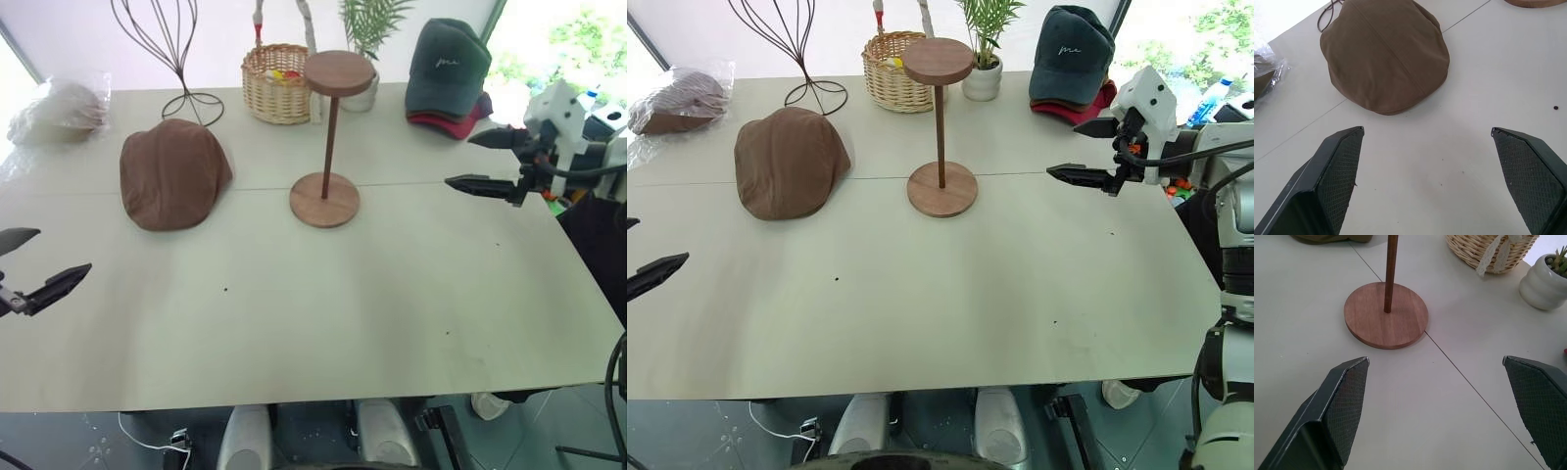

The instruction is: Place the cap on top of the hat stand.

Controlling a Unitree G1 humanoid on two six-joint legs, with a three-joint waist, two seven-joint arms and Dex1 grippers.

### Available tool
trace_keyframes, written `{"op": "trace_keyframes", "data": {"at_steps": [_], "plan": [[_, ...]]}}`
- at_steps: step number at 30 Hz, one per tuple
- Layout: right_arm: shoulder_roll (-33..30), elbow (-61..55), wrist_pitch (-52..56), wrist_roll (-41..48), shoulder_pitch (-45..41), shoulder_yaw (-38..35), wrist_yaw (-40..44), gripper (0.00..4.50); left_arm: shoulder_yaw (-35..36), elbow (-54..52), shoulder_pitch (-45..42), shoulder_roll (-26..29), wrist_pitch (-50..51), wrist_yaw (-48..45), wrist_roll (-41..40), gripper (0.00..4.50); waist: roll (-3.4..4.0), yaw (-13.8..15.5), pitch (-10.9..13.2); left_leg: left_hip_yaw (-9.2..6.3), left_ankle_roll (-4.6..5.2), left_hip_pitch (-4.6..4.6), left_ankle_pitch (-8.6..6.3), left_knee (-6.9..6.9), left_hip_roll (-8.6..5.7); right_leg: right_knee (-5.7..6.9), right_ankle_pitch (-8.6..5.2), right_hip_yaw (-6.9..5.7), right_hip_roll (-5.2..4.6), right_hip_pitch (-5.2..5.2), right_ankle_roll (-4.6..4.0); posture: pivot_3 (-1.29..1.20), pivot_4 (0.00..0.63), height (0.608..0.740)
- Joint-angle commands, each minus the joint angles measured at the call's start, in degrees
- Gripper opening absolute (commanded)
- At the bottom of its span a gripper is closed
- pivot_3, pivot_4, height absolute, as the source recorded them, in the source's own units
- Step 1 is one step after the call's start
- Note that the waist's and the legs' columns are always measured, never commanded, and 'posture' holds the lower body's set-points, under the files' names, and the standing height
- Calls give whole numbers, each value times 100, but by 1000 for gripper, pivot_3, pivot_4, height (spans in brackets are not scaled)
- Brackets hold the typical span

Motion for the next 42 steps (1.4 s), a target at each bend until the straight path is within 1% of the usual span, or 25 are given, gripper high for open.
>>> {"op": "trace_keyframes", "data": {"at_steps": [1,8,15,17,19,21,24,26,28,30,32,36,38,42], "plan": [[4,-35,-73,55,-218,-205,-19,4500,35,35,23,41,-192,-113,53,4351,0,0,0,0,0,0,0,0,0,0,0,0,0,0,0,0,150,728],[12,-54,18,101,-234,-217,4,4500,109,146,-92,65,-87,-81,-15,4351,0,0,0,3,0,1,0,0,0,2,0,3,0,-1,0,0,150,728],[-12,-288,289,289,-210,-233,98,4500,97,184,-97,126,-218,-102,108,4351,0,0,0,5,0,2,0,0,0,2,0,6,1,-2,0,0,150,728],[-21,-389,389,434,-248,-258,223,4500,21,157,-187,185,-379,-57,219,4351,0,1,0,6,0,2,0,0,0,3,0,7,1,-2,0,0,150,728],[-71,-596,624,737,-328,-295,516,4500,-167,139,-344,282,-538,9,334,4351,0,13,0,6,0,2,0,0,0,3,0,7,1,-2,0,0,150,728],[-138,-937,1138,1244,-450,-396,789,4500,-509,230,-443,409,-866,116,706,4351,1,22,1,6,0,2,0,0,0,4,0,7,1,-2,0,0,150,728],[-209,-1441,1948,1989,-630,-584,907,4500,-1104,494,-665,565,-1494,427,1361,4351,3,22,0,11,0,4,0,-2,0,6,1,15,1,-5,0,0,150,728],[-206,-1705,2320,2312,-715,-676,821,4500,-1506,627,-981,562,-1706,713,1604,4351,0,24,-2,12,0,4,0,-2,1,6,1,18,4,-7,0,0,150,728],[-148,-2011,2635,2601,-773,-783,608,4500,-2036,795,-1108,609,-2295,1002,2224,4351,-3,30,-4,13,0,4,0,-1,3,6,1,20,7,-7,0,0,150,728],[-118,-2201,2844,2792,-799,-851,423,4500,-2357,966,-1188,630,-2675,1203,2658,4351,-3,30,-4,24,-1,5,-1,-1,3,5,1,31,6,-10,0,0,150,728],[-123,-2402,2974,2972,-741,-927,290,4500,-2662,1131,-1401,533,-2867,1458,2906,4351,-3,32,-4,35,-1,4,-1,-2,4,5,2,41,6,-16,0,0,150,728],[-32,-2734,3178,3299,-670,-1074,-98,4500,-3672,1675,-2090,176,-3371,2232,3681,4351,-2,67,-5,44,0,4,-1,-3,4,7,3,49,6,-21,1,0,150,728],[50,-2796,3248,3478,-713,-1131,-283,4500,-4164,2155,-2366,32,-3775,2510,4094,4351,-3,106,-6,52,0,7,0,-2,4,10,4,55,7,-20,3,0,150,728],[53,-2858,3263,3578,-743,-1095,-538,4500,-4780,2991,-2821,-114,-4502,2884,4567,4351,-5,163,-6,66,2,7,0,0,6,16,7,70,12,-30,6,0,150,728]]}}
